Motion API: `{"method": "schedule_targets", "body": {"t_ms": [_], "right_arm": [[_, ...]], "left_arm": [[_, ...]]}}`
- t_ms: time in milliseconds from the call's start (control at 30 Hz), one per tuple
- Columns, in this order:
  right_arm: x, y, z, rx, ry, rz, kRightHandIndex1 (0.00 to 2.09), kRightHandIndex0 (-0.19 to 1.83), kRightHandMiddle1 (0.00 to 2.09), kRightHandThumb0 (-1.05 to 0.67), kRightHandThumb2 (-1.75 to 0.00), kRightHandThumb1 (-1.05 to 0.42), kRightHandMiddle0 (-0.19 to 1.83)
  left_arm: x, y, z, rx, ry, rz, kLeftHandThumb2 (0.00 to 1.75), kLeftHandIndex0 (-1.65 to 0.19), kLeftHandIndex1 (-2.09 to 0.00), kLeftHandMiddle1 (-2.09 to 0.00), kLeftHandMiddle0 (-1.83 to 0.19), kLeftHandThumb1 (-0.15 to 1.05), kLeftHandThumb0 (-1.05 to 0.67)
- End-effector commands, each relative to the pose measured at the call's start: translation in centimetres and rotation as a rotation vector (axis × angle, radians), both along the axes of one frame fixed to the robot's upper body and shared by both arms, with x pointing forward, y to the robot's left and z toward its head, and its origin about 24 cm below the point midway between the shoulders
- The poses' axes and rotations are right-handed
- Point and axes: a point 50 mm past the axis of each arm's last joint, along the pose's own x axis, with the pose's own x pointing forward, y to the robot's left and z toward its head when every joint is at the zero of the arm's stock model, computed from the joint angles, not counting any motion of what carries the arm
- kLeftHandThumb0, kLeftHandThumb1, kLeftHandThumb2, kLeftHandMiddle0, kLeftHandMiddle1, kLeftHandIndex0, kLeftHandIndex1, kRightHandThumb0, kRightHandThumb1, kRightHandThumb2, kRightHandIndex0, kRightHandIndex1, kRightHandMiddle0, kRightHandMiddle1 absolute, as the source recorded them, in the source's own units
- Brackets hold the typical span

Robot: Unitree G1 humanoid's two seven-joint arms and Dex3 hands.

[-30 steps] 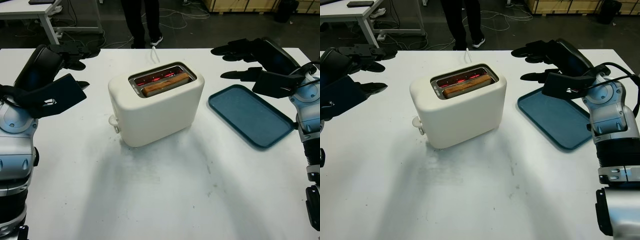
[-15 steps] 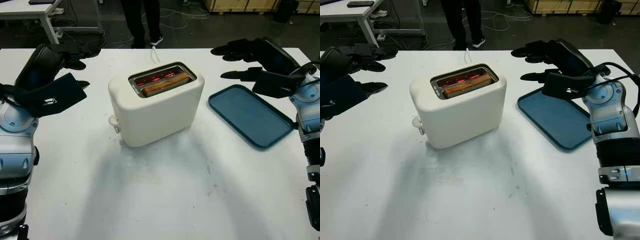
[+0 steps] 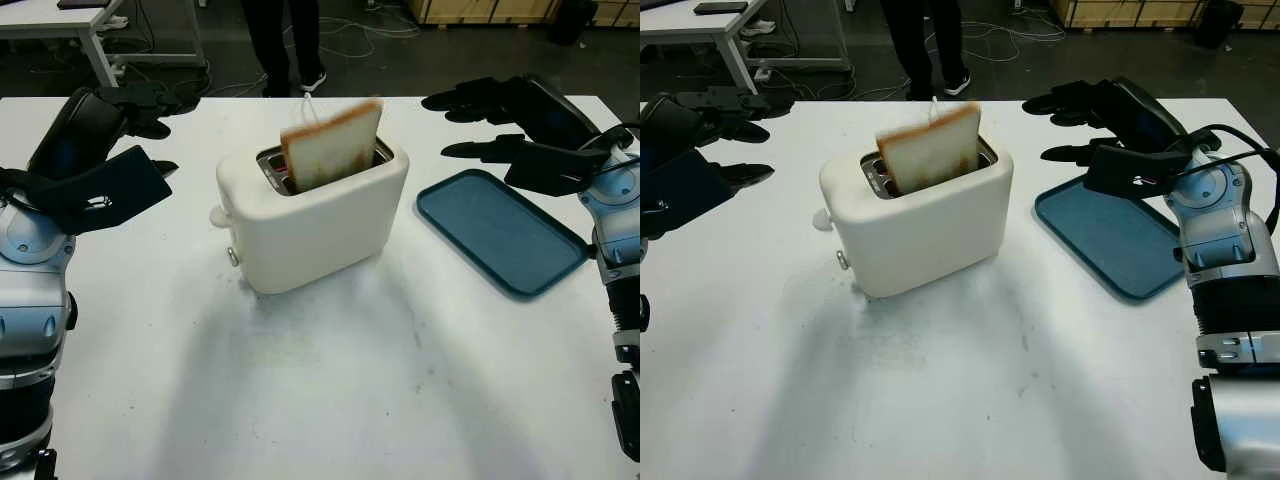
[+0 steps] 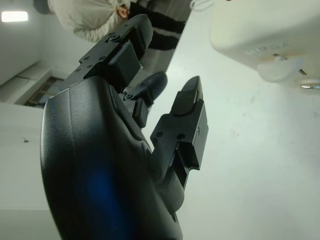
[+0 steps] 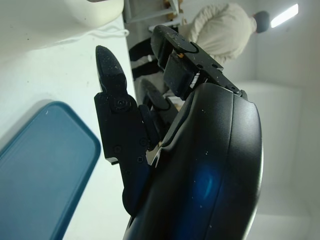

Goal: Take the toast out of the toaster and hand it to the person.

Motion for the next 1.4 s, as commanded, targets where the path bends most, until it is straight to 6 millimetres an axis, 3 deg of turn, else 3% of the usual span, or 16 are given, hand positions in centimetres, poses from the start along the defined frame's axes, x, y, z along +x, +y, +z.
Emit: {"method": "schedule_targets", "body": {"t_ms": [0, 333, 633, 700, 767, 800, 867, 1033, 1367], "right_arm": [[-0.1, -0.1, 0.2, -0.011, -0.002, -0.002, 0.00, 0.71, 0.00, -0.40, -0.04, -0.92, 0.67], [0.0, 0.4, 1.1, -0.007, -0.074, 0.025, 0.01, 0.72, 0.01, -0.34, 0.00, -0.87, 0.69], [0.9, 3.3, 6.5, 0.034, -0.188, 0.121, 0.08, 0.84, 0.01, -0.73, 0.00, -0.73, 0.71], [1.0, 4.3, 7.4, 0.052, -0.191, 0.153, 0.91, 0.68, 0.01, -0.79, 0.00, -0.71, 0.73], [1.1, 5.5, 7.8, 0.042, -0.207, 0.204, 1.15, 0.60, 0.02, -0.83, 0.00, -0.71, 0.75], [1.1, 6.3, 7.7, 0.023, -0.216, 0.228, 1.12, 0.44, 0.02, -0.83, 0.00, -0.72, 0.75], [1.1, 7.3, 7.4, -0.014, -0.222, 0.243, 0.93, 0.36, 0.02, -0.84, 0.00, -0.74, 0.75], [1.7, 9.8, 6.2, -0.060, -0.221, 0.263, 0.86, 0.39, 0.04, -0.79, 0.00, -0.66, 0.78], [3.2, 12.0, 4.1, -0.137, -0.088, 0.308, 0.83, 0.39, 0.02, -0.70, 0.00, -0.62, 0.76]], "left_arm": [[-0.1, 0.2, 0.0, 0.012, -0.001, 0.005, 0.15, -0.67, -0.01, -0.79, -0.37, 0.92, 0.19], [-0.1, 0.2, 0.0, -0.002, 0.001, 0.007, 0.16, -0.67, -0.01, -0.79, -0.38, 0.92, 0.19], [-0.1, 0.2, 0.0, -0.022, 0.000, -0.002, 0.18, -0.66, -0.01, -0.79, -0.37, 0.92, 0.21], [-0.1, 0.2, 0.0, -0.008, 0.001, 0.002, 0.17, -0.66, -0.01, -0.79, -0.37, 0.92, 0.19], [-0.1, 0.1, 0.0, -0.011, -0.001, 0.001, 0.17, -0.66, -0.01, -0.79, -0.36, 0.92, 0.18], [-0.1, 0.1, 0.0, -0.015, 0.000, 0.000, 0.17, -0.66, -0.01, -0.79, -0.36, 0.92, 0.20], [-0.1, 0.1, 0.0, -0.013, 0.002, -0.002, 0.18, -0.66, -0.01, -0.79, -0.36, 0.92, 0.19], [-0.2, 0.1, -0.1, 0.005, 0.000, 0.004, 0.16, -0.66, -0.01, -0.78, -0.36, 0.92, 0.20], [-0.3, -0.1, -0.2, -0.009, -0.004, 0.008, 0.17, -0.66, -0.01, -0.78, -0.37, 0.92, 0.21]]}}
